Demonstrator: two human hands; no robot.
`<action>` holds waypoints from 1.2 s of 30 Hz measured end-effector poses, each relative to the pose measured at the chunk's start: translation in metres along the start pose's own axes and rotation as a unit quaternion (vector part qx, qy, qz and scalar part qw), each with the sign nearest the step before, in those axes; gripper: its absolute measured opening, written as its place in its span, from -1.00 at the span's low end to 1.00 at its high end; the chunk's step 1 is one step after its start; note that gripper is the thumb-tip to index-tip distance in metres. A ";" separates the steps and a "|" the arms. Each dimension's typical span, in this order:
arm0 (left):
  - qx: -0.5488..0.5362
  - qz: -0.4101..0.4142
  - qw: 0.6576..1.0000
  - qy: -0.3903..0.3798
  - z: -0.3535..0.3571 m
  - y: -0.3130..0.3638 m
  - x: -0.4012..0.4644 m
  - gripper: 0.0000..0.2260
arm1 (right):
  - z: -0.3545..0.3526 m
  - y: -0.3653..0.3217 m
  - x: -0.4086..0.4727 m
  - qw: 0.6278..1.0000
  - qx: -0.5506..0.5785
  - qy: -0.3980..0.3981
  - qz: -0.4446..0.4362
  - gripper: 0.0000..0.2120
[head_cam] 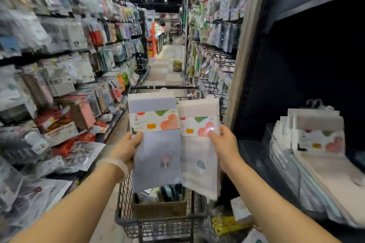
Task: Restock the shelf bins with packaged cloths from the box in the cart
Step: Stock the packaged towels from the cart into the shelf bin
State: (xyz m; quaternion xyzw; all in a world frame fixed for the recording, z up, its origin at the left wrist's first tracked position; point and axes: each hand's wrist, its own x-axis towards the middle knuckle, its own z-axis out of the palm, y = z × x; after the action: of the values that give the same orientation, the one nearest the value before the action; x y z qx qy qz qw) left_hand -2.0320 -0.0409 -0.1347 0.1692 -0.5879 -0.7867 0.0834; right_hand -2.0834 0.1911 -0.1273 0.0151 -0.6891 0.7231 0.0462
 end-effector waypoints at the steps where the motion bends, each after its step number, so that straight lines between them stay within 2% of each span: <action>1: -0.005 0.009 1.000 -0.006 0.006 0.005 -0.006 -0.75 | -0.010 -0.012 -0.003 1.000 0.004 0.007 -0.016 -0.97; 4: -0.032 0.019 0.999 -0.026 0.032 0.015 -0.023 -0.78 | -0.041 -0.044 -0.009 0.998 0.004 0.023 -0.056 -0.95; 9: -0.045 0.024 0.996 -0.073 0.100 0.033 -0.056 -0.84 | -0.105 -0.100 -0.015 0.997 0.054 0.026 -0.056 -0.81; 13: -0.072 0.015 0.988 -0.133 0.163 0.046 -0.084 -0.80 | -0.173 -0.146 -0.013 0.997 0.069 0.013 -0.026 -0.46; 18: -0.115 0.017 0.979 -0.165 0.226 0.037 -0.116 -0.79 | -0.257 -0.175 -0.018 0.995 0.074 -0.061 -0.031 -0.20; 19: -0.119 0.014 0.978 -0.168 0.235 0.033 -0.121 -0.78 | -0.271 -0.176 -0.019 0.994 0.072 -0.078 -0.032 -0.19; 21: -0.121 0.015 0.978 -0.169 0.248 0.025 -0.130 -0.77 | -0.298 -0.172 -0.020 0.993 0.062 -0.102 -0.017 -0.31; 24: -0.131 0.020 0.979 -0.153 0.256 0.016 -0.138 -0.78 | -0.328 -0.159 -0.015 0.986 0.058 -0.149 0.047 -0.46; 26: -0.137 0.016 0.981 -0.139 0.257 0.012 -0.142 -0.78 | -0.337 -0.145 -0.009 0.981 0.058 -0.164 0.085 -0.49; 29: -0.139 0.016 0.983 -0.117 0.257 0.010 -0.150 -0.79 | -0.334 -0.112 0.002 0.984 0.001 -0.128 0.122 -0.40; 31: -0.142 0.023 0.984 -0.105 0.255 0.010 -0.155 -0.79 | -0.327 -0.088 0.007 0.985 -0.014 -0.094 0.147 -0.50; 36: -0.142 0.028 0.986 -0.080 0.247 0.015 -0.159 -0.81 | -0.319 -0.060 0.024 0.982 0.063 -0.069 0.162 -0.54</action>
State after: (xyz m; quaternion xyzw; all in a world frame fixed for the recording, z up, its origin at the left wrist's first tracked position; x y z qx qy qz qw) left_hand -1.9756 0.2282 -0.0316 0.0756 -0.4797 -0.8704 0.0811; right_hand -2.0884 0.5132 -0.0816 -0.0443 -0.6373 0.7599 -0.1202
